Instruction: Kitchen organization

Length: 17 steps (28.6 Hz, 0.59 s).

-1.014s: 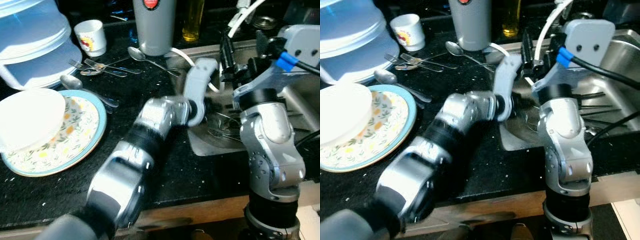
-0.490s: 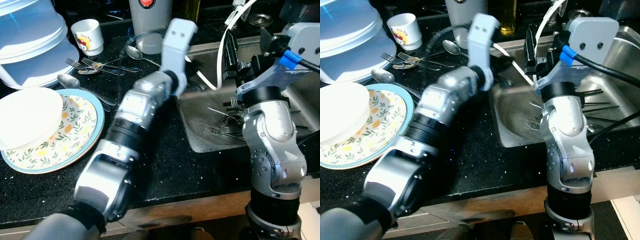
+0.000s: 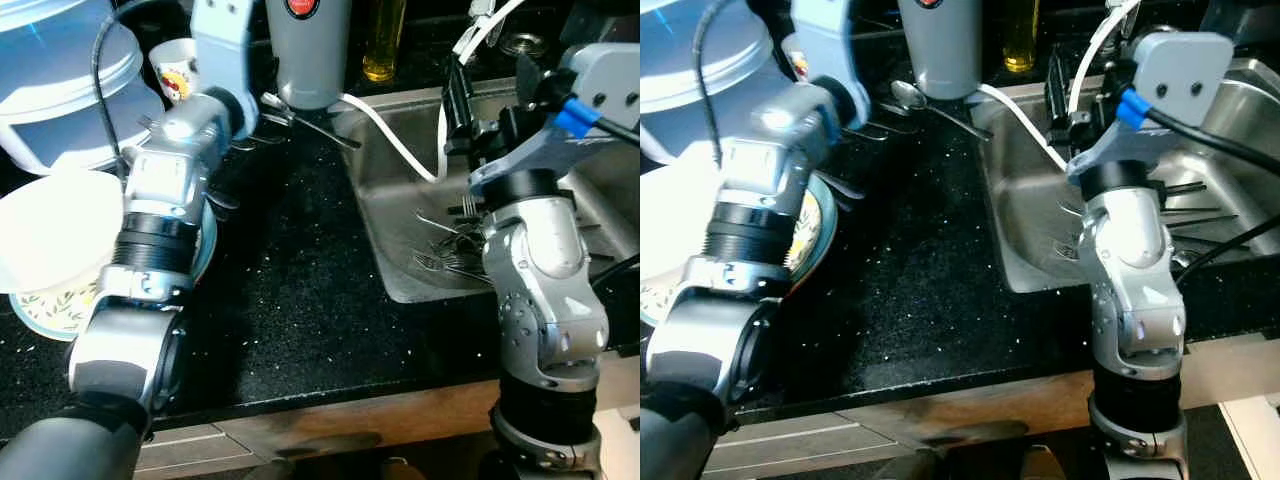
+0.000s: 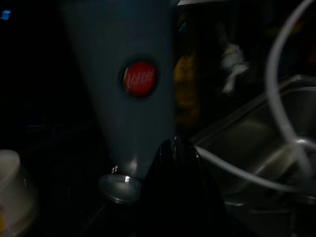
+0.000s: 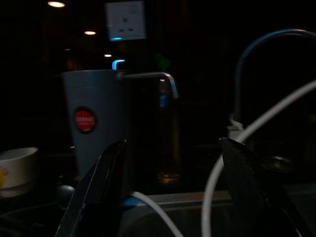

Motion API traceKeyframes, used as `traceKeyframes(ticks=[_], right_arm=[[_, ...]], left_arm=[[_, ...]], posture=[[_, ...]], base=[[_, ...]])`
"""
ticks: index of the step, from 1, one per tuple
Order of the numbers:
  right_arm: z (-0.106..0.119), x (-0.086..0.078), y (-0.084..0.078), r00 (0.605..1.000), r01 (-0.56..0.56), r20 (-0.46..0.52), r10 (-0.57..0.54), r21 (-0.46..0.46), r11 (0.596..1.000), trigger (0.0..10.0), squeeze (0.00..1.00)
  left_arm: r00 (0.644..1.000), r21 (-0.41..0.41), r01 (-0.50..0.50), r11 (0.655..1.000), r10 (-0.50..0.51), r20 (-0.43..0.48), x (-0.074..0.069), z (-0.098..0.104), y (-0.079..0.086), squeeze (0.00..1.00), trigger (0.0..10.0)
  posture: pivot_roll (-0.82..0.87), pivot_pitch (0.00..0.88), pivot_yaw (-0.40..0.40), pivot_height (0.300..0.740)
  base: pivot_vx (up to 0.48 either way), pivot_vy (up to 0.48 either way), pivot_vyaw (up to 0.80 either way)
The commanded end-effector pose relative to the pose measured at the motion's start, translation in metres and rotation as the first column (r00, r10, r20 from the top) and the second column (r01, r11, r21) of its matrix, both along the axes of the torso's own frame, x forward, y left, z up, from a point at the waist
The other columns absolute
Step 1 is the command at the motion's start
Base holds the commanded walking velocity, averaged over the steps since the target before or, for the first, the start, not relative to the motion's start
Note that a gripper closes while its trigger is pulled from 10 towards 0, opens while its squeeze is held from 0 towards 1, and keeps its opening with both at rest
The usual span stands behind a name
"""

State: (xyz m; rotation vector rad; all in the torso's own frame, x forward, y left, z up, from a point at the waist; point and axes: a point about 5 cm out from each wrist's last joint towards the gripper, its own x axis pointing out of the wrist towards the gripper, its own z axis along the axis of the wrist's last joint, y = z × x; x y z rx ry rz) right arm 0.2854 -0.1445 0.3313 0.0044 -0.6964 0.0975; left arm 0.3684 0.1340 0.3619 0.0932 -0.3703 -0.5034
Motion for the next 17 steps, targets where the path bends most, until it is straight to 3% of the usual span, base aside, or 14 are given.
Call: traceKeyframes(ticks=[1,2,4,7,10,13,16,17], right_arm=[[-0.001,0.001,0.001,1.000,-0.017,0.009,0.017,0.001,1.000,10.0,0.00],[-0.001,0.003,0.003,1.000,-0.027,0.009,0.027,-0.002,1.000,10.0,0.00],[-0.001,0.003,0.003,1.000,-0.027,0.009,0.027,-0.002,1.000,10.0,0.00],[-0.006,0.007,0.011,0.997,-0.081,-0.011,0.081,-0.013,0.997,10.0,0.00],[-0.008,0.007,0.014,0.995,-0.095,-0.020,0.095,-0.014,0.995,10.0,0.00],[-0.011,0.009,0.016,0.993,-0.111,-0.033,0.110,-0.009,0.994,10.0,0.00],[-0.020,0.013,0.017,0.992,-0.105,-0.067,0.107,0.027,0.994,10.0,0.00],[-0.020,0.013,0.017,0.992,-0.105,-0.067,0.107,0.027,0.994,10.0,0.00]], left_arm=[[0.998,0.011,0.042,0.999,-0.043,0.036,-0.012,0.010,0.010,0.00,10.0],[0.998,0.040,0.054,0.998,-0.056,0.040,-0.018,0.012,0.016,0.00,10.0],[0.998,0.040,0.054,0.998,-0.056,0.040,-0.018,0.012,0.016,0.00,10.0],[0.993,0.223,0.118,0.968,-0.120,-0.003,-0.039,-0.004,0.027,0.00,10.0],[0.991,0.255,0.135,0.957,-0.135,-0.016,-0.043,-0.009,0.029,0.00,10.0],[0.989,0.266,0.145,0.953,-0.144,-0.024,-0.047,-0.017,0.029,0.00,10.0],[0.992,0.167,0.119,0.979,-0.123,0.015,-0.052,-0.034,0.016,0.00,10.0],[0.992,0.167,0.119,0.979,-0.123,0.015,-0.052,-0.034,0.016,0.00,10.0]], posture=[[0.00,0.058,0.061,0.740],[0.01,0.051,0.058,0.740],[0.01,0.051,0.058,0.740],[0.03,0.032,0.047,0.740],[0.03,0.032,0.047,0.740],[0.04,0.024,0.041,0.740],[0.04,0.002,0.026,0.740],[0.04,0.002,0.026,0.740]], base=[[0.000,0.000,0.00],[0.000,0.000,0.00],[0.000,0.000,0.00],[0.000,0.000,0.00],[0.000,0.000,0.00],[0.000,0.000,0.00],[0.000,0.000,0.00],[0.000,0.000,0.00]])
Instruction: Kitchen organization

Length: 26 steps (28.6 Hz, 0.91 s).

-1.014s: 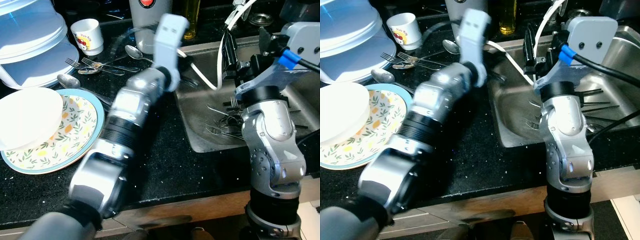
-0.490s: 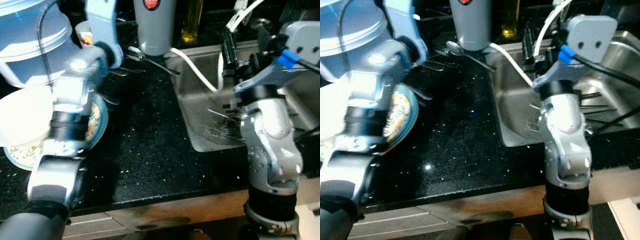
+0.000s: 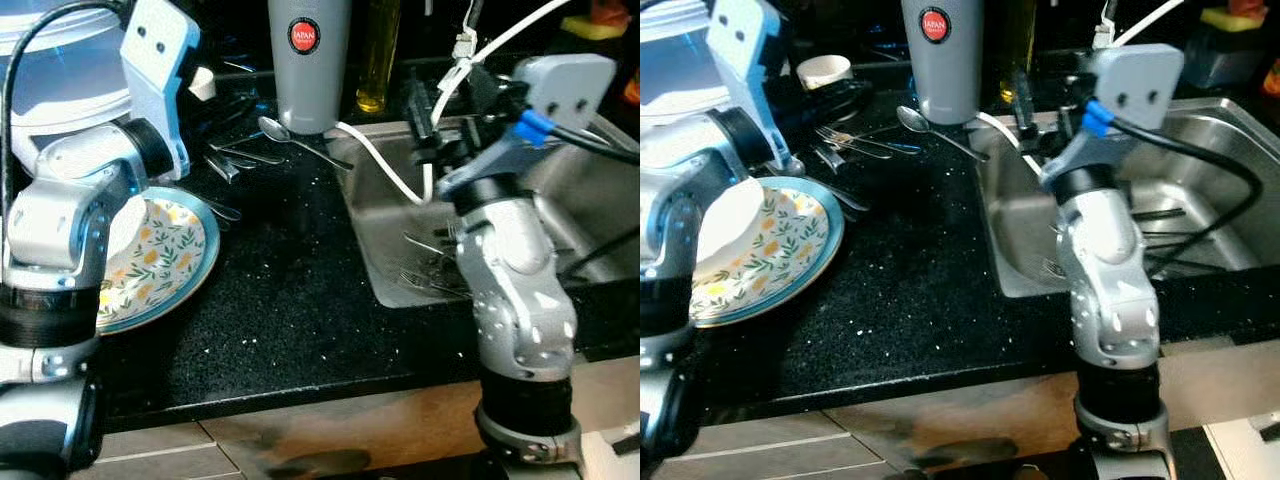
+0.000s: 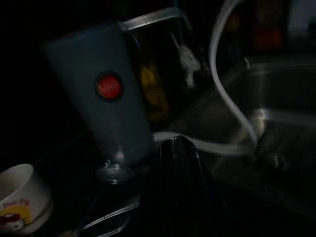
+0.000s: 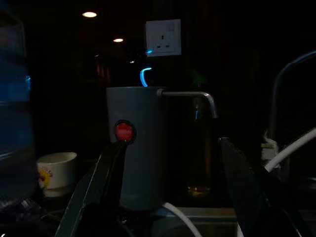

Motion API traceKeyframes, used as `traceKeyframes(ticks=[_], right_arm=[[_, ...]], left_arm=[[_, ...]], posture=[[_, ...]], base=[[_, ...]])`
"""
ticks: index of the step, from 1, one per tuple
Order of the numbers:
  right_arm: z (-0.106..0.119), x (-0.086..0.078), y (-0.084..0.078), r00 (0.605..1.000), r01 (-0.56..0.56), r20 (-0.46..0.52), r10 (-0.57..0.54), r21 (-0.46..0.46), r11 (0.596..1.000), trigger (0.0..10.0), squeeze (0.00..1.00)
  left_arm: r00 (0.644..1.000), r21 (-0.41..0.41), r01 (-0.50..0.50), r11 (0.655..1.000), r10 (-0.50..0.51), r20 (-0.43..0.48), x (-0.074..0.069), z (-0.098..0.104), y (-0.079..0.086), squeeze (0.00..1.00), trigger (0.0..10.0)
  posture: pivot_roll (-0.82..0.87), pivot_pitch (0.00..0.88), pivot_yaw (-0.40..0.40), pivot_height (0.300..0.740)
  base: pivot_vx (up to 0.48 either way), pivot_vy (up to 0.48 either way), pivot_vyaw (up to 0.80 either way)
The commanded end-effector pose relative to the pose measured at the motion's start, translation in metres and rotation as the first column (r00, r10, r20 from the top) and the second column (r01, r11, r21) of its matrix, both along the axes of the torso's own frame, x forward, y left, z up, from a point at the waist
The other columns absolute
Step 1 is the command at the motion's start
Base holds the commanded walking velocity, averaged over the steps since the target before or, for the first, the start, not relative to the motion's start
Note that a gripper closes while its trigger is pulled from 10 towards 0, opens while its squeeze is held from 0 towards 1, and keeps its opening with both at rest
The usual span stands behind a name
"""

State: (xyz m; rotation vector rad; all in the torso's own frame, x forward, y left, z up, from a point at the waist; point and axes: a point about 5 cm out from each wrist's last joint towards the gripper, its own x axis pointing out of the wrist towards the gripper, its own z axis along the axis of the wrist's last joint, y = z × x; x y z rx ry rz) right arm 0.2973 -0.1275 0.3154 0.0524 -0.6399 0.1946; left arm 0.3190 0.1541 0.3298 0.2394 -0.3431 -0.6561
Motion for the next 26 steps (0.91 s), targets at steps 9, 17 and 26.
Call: traceKeyframes(ticks=[9,17,26], right_arm=[[-0.007,0.005,-0.028,0.990,0.143,-0.013,-0.142,0.050,0.988,10.0,0.00],[-0.010,0.007,-0.029,0.990,0.141,-0.008,-0.141,0.023,0.990,10.0,0.00],[-0.010,0.010,-0.027,0.991,0.131,-0.008,-0.131,0.015,0.991,10.0,0.00]], left_arm=[[0.996,-0.056,-0.042,0.998,0.046,0.075,-0.009,-0.010,-0.022,0.00,10.0],[0.988,0.291,-0.078,0.954,0.114,-0.108,-0.022,-0.023,0.051,0.00,10.0],[0.938,0.243,-0.288,0.926,0.323,-0.122,-0.016,-0.035,0.095,0.00,10.0]], posture=[[0.03,0.000,0.020,0.740],[0.05,0.000,0.017,0.740],[0.06,0.000,0.002,0.740]], base=[[0.000,0.000,0.00],[0.000,0.000,0.00],[0.000,0.000,0.00]])
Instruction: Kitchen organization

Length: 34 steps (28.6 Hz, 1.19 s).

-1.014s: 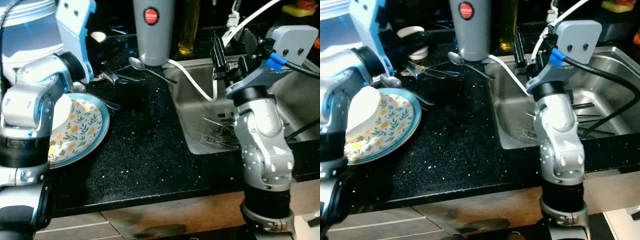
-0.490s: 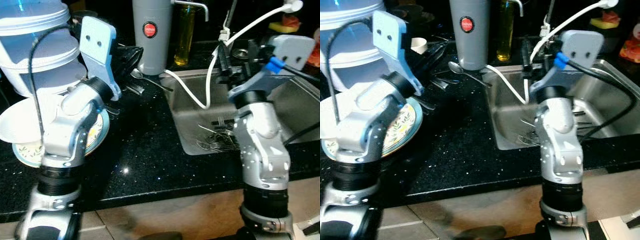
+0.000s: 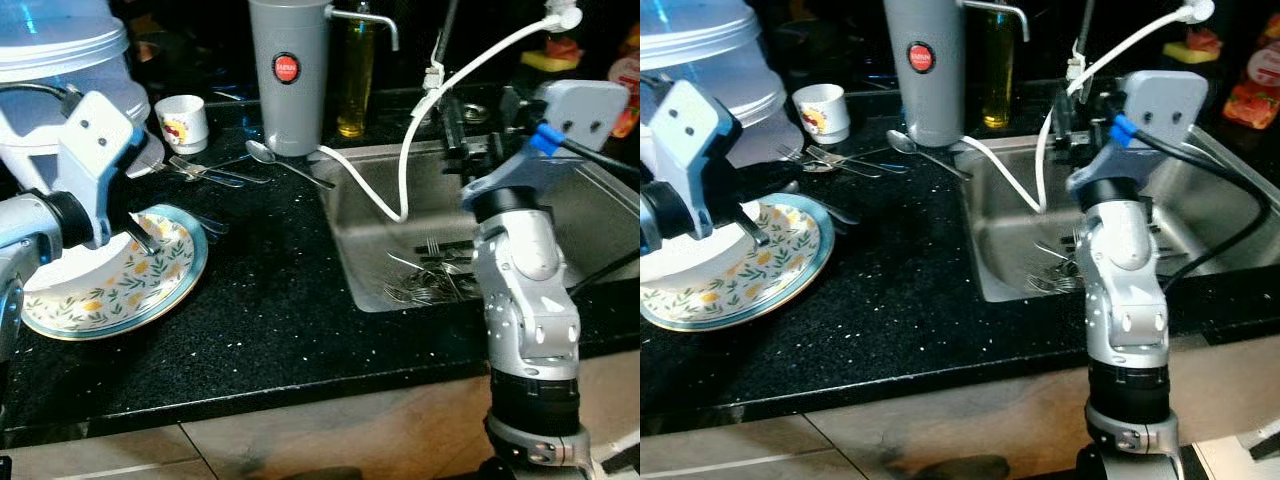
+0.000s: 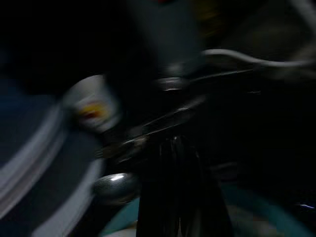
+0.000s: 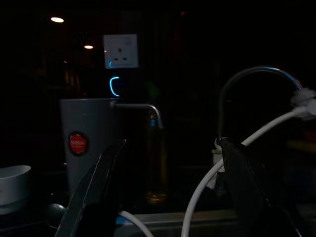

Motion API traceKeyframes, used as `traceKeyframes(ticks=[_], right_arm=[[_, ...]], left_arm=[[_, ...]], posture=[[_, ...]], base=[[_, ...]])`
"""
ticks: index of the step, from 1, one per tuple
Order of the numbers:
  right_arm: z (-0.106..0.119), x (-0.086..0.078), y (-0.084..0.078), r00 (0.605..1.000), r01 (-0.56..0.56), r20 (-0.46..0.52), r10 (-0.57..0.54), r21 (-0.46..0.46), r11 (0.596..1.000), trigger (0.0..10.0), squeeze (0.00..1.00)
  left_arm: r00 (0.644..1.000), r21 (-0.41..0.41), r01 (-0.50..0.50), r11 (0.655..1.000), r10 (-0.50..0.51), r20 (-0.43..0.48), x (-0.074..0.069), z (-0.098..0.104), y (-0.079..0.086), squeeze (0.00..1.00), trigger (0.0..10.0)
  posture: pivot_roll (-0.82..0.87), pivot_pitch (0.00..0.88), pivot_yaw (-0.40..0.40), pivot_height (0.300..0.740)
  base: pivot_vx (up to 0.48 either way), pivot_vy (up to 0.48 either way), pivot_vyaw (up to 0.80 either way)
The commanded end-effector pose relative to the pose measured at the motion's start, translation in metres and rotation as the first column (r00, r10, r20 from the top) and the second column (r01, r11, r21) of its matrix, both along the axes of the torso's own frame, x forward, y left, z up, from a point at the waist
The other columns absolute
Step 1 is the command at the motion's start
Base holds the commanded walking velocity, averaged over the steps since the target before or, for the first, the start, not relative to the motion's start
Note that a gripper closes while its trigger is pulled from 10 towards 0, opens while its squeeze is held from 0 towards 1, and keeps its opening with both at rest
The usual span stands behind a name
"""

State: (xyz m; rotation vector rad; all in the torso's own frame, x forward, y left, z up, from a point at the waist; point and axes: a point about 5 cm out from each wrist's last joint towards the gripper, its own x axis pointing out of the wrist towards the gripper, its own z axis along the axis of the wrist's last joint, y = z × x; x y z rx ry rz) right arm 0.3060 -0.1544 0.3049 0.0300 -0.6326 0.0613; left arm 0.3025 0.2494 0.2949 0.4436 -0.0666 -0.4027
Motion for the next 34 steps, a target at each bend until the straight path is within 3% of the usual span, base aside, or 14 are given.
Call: traceKeyframes(ticks=[1,2,3,5,8,10,11,15,17,24,27,28,30,34], right_arm=[[0.000,0.002,0.000,1.000,-0.002,0.004,0.002,-0.005,1.000,10.0,0.00],[0.000,0.002,0.000,1.000,-0.003,0.004,0.003,-0.005,1.000,10.0,0.00],[0.000,0.002,0.000,1.000,-0.003,0.004,0.003,-0.005,1.000,10.0,0.00],[0.000,0.003,0.000,1.000,-0.004,0.005,0.004,-0.005,1.000,10.0,0.00],[-0.001,0.003,0.001,1.000,-0.008,0.004,0.008,-0.003,1.000,10.0,0.00],[-0.002,0.003,0.001,1.000,-0.009,0.003,0.009,-0.002,1.000,10.0,0.00],[-0.002,0.003,0.001,1.000,-0.009,0.003,0.009,-0.002,1.000,10.0,0.00],[-0.003,0.004,0.002,1.000,-0.013,0.000,0.013,0.001,1.000,10.0,0.00],[-0.004,0.004,0.002,1.000,-0.015,-0.001,0.015,0.001,1.000,10.0,0.00],[-0.004,0.005,0.002,1.000,-0.018,-0.001,0.018,0.001,1.000,10.0,0.00],[-0.003,0.005,0.003,1.000,-0.022,0.000,0.022,-0.001,1.000,10.0,0.00],[-0.003,0.005,0.003,1.000,-0.022,0.000,0.022,-0.001,1.000,10.0,0.00],[-0.003,0.005,0.003,1.000,-0.023,0.001,0.023,-0.001,1.000,10.0,0.00],[-0.002,0.005,0.003,1.000,-0.023,0.002,0.023,-0.001,1.000,10.0,0.00]], left_arm=[[0.932,-0.114,-0.333,0.936,0.345,0.112,0.019,0.005,0.034,0.00,10.0],[0.854,-0.196,-0.469,0.861,0.499,0.151,0.023,0.009,0.052,0.00,10.0],[0.854,-0.196,-0.469,0.861,0.499,0.151,0.023,0.009,0.052,0.00,10.0],[0.718,-0.298,-0.615,0.730,0.674,0.172,0.020,0.012,0.076,0.00,10.0],[0.558,-0.327,-0.752,0.573,0.817,0.149,0.011,0.005,0.103,0.00,10.0],[0.486,-0.313,-0.811,0.495,0.867,0.112,0.006,-0.003,0.115,0.00,10.0],[0.486,-0.313,-0.811,0.495,0.867,0.112,0.006,-0.003,0.115,0.00,10.0],[0.326,-0.215,-0.925,0.314,0.945,-0.024,-0.006,-0.040,0.144,0.00,10.0],[0.272,-0.213,-0.944,0.253,0.960,-0.062,-0.010,-0.055,0.149,0.00,10.0],[0.264,-0.224,-0.949,0.220,0.946,-0.189,-0.011,-0.086,0.139,0.00,10.0],[0.281,-0.228,-0.951,0.211,0.895,-0.347,-0.010,-0.118,0.119,0.00,10.0],[0.281,-0.228,-0.951,0.211,0.895,-0.347,-0.010,-0.118,0.119,0.00,10.0],[0.345,-0.251,-0.934,0.253,0.821,-0.455,-0.004,-0.135,0.102,0.00,10.0],[0.402,-0.278,-0.914,0.296,0.757,-0.516,0.001,-0.143,0.089,0.00,10.0]], posture=[[0.06,0.000,0.000,0.740],[0.05,0.000,-0.001,0.740],[0.05,0.000,-0.001,0.740],[0.06,0.000,-0.001,0.740],[0.06,0.000,0.000,0.740],[0.06,0.000,0.000,0.740],[0.06,0.000,0.000,0.740],[0.06,0.000,0.000,0.740],[0.06,0.000,0.000,0.740],[0.07,0.000,-0.003,0.740],[0.07,0.000,-0.006,0.740],[0.07,0.000,-0.006,0.740],[0.07,0.000,-0.006,0.740],[0.07,0.000,-0.005,0.740]], base=[[0.000,0.000,0.00],[0.000,0.000,0.00],[0.000,0.000,0.00],[0.000,0.000,0.00],[0.000,0.000,0.00],[0.000,0.000,0.00],[0.000,0.000,0.00],[0.000,0.000,0.00],[0.000,0.000,0.00],[0.000,0.000,0.00],[0.000,0.000,0.00],[0.000,0.000,0.00],[0.000,0.000,0.00],[0.000,0.000,0.00]])
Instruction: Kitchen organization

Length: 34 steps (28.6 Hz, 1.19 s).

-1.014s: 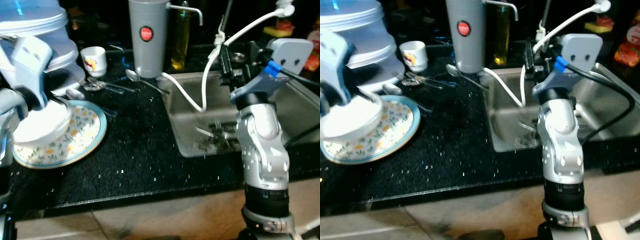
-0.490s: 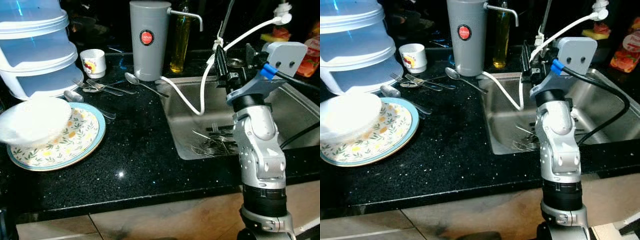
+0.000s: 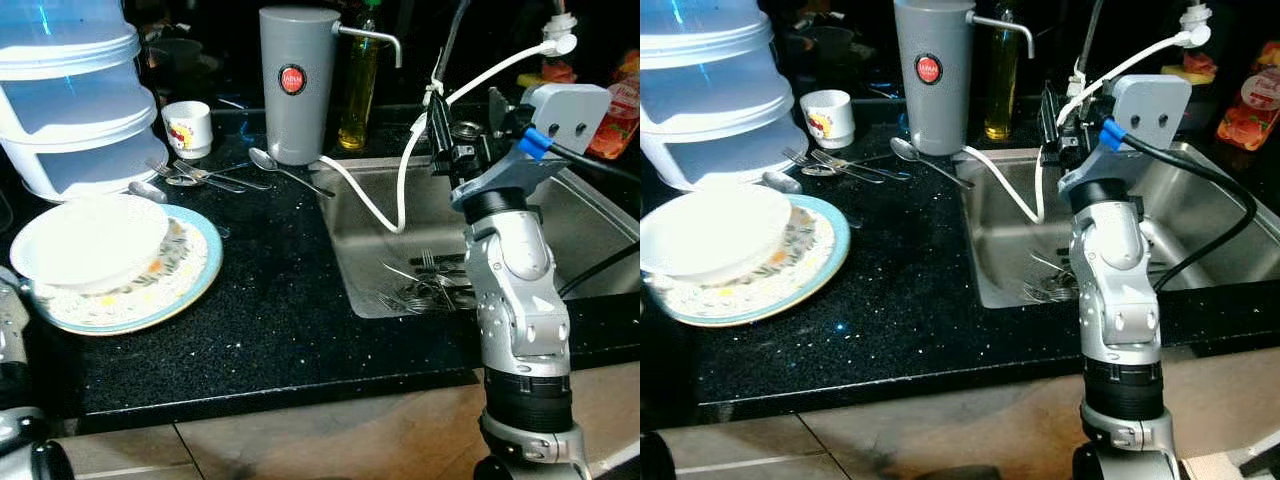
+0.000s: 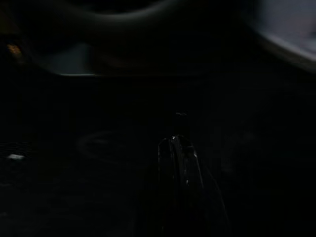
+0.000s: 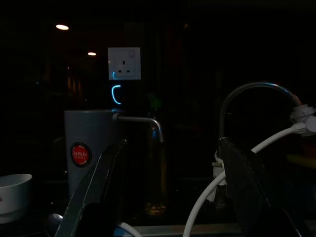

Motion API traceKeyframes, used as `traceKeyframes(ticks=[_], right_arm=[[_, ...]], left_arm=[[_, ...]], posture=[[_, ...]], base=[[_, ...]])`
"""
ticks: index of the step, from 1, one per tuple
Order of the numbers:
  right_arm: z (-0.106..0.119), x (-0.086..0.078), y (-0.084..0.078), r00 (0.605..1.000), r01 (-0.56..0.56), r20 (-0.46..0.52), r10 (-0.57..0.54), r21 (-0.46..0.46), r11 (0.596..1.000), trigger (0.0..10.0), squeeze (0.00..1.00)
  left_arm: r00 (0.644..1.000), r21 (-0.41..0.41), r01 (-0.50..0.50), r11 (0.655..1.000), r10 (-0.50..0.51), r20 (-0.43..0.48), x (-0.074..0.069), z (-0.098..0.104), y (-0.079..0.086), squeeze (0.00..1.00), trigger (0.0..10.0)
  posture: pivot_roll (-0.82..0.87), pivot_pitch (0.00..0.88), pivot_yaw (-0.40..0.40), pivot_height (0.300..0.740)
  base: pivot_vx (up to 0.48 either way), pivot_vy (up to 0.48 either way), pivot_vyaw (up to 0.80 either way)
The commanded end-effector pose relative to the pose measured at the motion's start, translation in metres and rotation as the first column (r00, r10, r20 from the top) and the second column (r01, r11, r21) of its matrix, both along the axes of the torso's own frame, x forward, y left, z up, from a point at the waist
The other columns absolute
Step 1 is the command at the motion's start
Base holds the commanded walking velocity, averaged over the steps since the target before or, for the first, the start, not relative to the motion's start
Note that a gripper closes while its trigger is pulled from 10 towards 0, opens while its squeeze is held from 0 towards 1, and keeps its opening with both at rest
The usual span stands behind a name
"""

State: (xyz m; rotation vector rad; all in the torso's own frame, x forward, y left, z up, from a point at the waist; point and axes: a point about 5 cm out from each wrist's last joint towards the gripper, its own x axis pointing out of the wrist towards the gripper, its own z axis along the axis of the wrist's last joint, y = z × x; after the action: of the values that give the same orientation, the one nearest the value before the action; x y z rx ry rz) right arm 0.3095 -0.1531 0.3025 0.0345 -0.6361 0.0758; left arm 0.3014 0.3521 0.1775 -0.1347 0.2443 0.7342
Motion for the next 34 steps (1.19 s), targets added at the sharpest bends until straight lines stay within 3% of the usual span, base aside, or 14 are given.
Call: traceKeyframes(ticks=[1,4,6,8,10,12,14,18,21,22,31,32,33,34], right_arm=[[0.000,0.002,0.002,1.000,-0.008,-0.002,0.008,-0.001,1.000,10.0,0.00],[0.001,0.002,0.002,1.000,-0.006,-0.001,0.006,-0.001,1.000,10.0,0.00],[0.001,0.002,0.002,1.000,-0.006,-0.001,0.006,-0.001,1.000,10.0,0.00],[0.001,0.002,0.001,1.000,-0.004,-0.001,0.004,-0.002,1.000,10.0,0.00],[0.001,0.002,0.001,1.000,-0.004,-0.001,0.004,-0.002,1.000,10.0,0.00],[0.001,0.002,0.001,1.000,-0.003,-0.001,0.003,-0.002,1.000,10.0,0.00],[0.001,0.002,0.001,1.000,-0.003,-0.001,0.003,-0.002,1.000,10.0,0.00],[0.001,0.001,0.001,1.000,-0.002,0.000,0.002,0.000,1.000,10.0,0.00],[0.001,0.001,0.001,1.000,-0.001,-0.001,0.001,0.001,1.000,10.0,0.00],[0.000,0.000,0.001,1.000,0.000,-0.002,0.000,0.002,1.000,10.0,0.00],[0.001,0.001,0.000,1.000,0.003,-0.001,-0.003,0.002,1.000,10.0,0.00],[0.000,0.001,0.000,1.000,0.002,-0.001,-0.002,0.001,1.000,10.0,0.00],[0.000,0.001,0.000,1.000,0.001,-0.002,-0.001,0.000,1.000,10.0,0.00],[0.000,0.001,0.000,1.000,0.001,-0.002,-0.001,0.000,1.000,10.0,0.00]], left_arm=[[0.995,-0.109,0.059,0.992,-0.066,-0.069,0.002,-0.025,-0.014,0.00,10.0],[0.985,-0.169,0.157,0.973,-0.167,-0.050,0.009,-0.031,-0.032,0.00,10.0],[0.985,-0.169,0.157,0.973,-0.167,-0.050,0.009,-0.031,-0.032,0.00,10.0],[0.955,-0.173,0.290,0.941,-0.297,-0.016,0.018,-0.028,-0.055,0.00,10.0],[0.955,-0.173,0.290,0.941,-0.297,-0.016,0.018,-0.028,-0.055,0.00,10.0],[0.900,-0.141,0.434,0.890,-0.435,0.020,0.028,-0.020,-0.081,0.00,10.0],[0.900,-0.141,0.434,0.890,-0.435,0.020,0.028,-0.020,-0.081,0.00,10.0],[0.832,-0.125,0.554,0.823,-0.551,0.062,0.034,-0.011,-0.108,0.00,10.0],[0.820,-0.109,0.573,0.812,-0.569,0.068,0.037,-0.009,-0.112,0.00,10.0],[0.789,-0.067,0.615,0.786,-0.610,0.073,0.043,-0.003,-0.126,0.00,10.0],[0.716,0.018,0.695,0.719,-0.694,0.077,0.050,0.006,-0.140,0.00,10.0],[0.738,0.147,0.663,0.734,-0.674,0.043,0.052,0.016,-0.131,0.00,10.0],[0.753,0.211,0.638,0.741,-0.657,0.029,0.052,0.021,-0.125,0.00,10.0],[0.753,0.211,0.638,0.741,-0.657,0.029,0.052,0.021,-0.125,0.00,10.0]], posture=[[0.07,0.000,-0.005,0.740],[0.07,0.000,-0.005,0.740],[0.07,0.000,-0.005,0.740],[0.06,0.000,-0.006,0.740],[0.06,0.000,-0.006,0.740],[0.06,0.000,-0.003,0.740],[0.06,0.000,-0.003,0.740],[0.05,0.000,-0.004,0.740],[0.05,0.000,-0.005,0.740],[0.04,0.000,-0.003,0.740],[0.04,0.000,-0.004,0.740],[0.04,0.000,-0.004,0.740],[0.04,0.000,-0.004,0.740],[0.04,0.000,-0.004,0.740]], base=[[0.000,0.000,0.00],[0.000,0.000,0.00],[0.000,0.000,0.00],[0.000,0.000,0.00],[0.000,0.000,0.00],[0.000,0.000,0.00],[0.000,0.000,0.00],[0.000,0.000,0.00],[0.000,0.000,0.00],[0.000,0.000,0.00],[0.000,0.000,0.00],[0.000,0.000,0.00],[0.000,0.000,0.00],[0.000,0.000,0.00]])
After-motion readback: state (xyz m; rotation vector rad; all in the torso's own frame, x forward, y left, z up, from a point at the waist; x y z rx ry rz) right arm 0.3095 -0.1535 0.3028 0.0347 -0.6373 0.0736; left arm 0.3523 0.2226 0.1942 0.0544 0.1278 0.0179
